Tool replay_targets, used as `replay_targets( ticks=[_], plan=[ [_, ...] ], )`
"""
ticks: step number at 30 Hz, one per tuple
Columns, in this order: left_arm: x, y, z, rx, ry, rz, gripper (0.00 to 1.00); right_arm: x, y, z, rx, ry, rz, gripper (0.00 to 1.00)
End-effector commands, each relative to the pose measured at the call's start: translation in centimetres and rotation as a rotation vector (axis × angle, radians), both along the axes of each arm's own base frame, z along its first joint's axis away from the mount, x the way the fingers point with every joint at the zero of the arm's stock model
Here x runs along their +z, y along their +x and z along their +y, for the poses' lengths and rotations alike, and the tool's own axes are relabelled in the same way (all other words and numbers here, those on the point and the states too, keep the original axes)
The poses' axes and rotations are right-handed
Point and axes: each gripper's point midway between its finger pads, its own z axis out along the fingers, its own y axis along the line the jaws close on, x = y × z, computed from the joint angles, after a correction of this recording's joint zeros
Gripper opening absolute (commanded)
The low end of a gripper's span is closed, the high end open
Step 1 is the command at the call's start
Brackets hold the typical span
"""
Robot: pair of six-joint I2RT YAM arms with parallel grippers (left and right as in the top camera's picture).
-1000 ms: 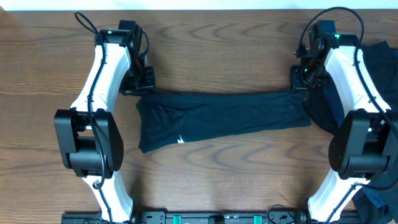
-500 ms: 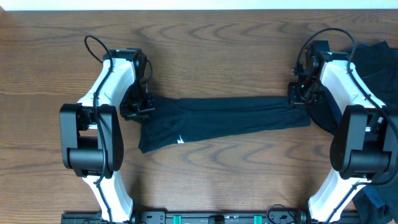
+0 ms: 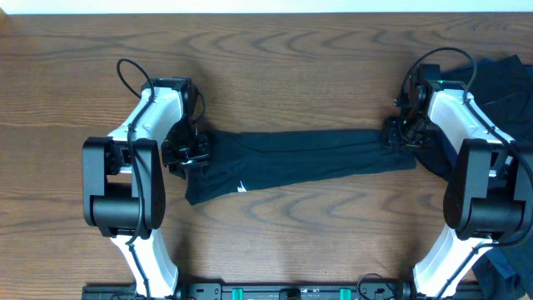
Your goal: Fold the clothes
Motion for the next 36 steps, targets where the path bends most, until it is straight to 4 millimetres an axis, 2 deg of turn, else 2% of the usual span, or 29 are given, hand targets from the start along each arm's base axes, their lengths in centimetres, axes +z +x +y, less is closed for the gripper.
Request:
replay_targets(
  ticks=[1, 5, 8, 10, 11, 12, 13, 14, 15, 16, 22, 28, 31, 36],
  plan=[
    [1.8, 1.4, -0.3, 0.008, -0.009, -0.059, 0.5, 1.8, 1.9, 0.0, -0.024, 0.018, -0.061, 0.7],
    [4.5, 3.8, -0.7, 0.023, -0.026, -0.135, 0.5, 5.1, 4.4, 1.7, -0.015, 0.119, -0.129, 0.7],
    [6.5, 5.3, -1.0, 0.033, -0.034, -0.197, 0.51, 7.8, 5.5, 3.7, 0.012, 0.21, -0.161, 0.65],
    [7.0, 5.5, -1.6, 0.036, -0.067, -0.213, 0.5, 8.9, 5.6, 5.1, 0.036, 0.246, -0.161, 0.57],
    [7.0, 5.3, -1.9, 0.036, -0.079, -0.208, 0.43, 8.9, 5.3, 5.7, 0.054, 0.251, -0.152, 0.51],
    [6.8, 5.1, -2.1, 0.032, -0.082, -0.198, 0.35, 8.9, 5.0, 6.2, 0.064, 0.252, -0.14, 0.4],
    [6.5, 4.7, -2.3, 0.026, -0.081, -0.188, 0.27, 8.7, 4.7, 6.7, 0.075, 0.253, -0.126, 0.23],
    [6.1, 4.4, -2.5, 0.019, -0.08, -0.175, 0.24, 8.4, 4.3, 7.2, 0.086, 0.254, -0.114, 0.1],
    [5.7, 3.8, -2.8, 0.011, -0.079, -0.157, 0.21, 8.1, 4.0, 7.7, 0.098, 0.253, -0.103, 0.04],
    [5.2, 3.3, -3.0, 0.001, -0.078, -0.142, 0.2, 7.7, 3.6, 8.2, 0.112, 0.248, -0.089, 0.01],
    [2.3, 0.5, -4.1, -0.045, -0.071, -0.072, 0.2, 4.1, 2.1, 9.2, 0.176, 0.153, -0.061, 0.01],
    [-0.5, -1.5, -3.6, -0.02, -0.059, -0.035, 0.2, 1.3, 1.0, 10.3, 0.206, 0.158, -0.062, 0.01],
    [-1.5, -1.7, -3.5, -0.02, -0.057, -0.045, 0.2, 0.1, 0.6, 10.5, 0.212, 0.162, -0.064, 0.01],
    [-3.3, -0.3, -3.5, -0.021, -0.061, -0.132, 0.2, -1.4, 0.3, 11.1, 0.222, 0.164, -0.087, 0.01]
  ],
)
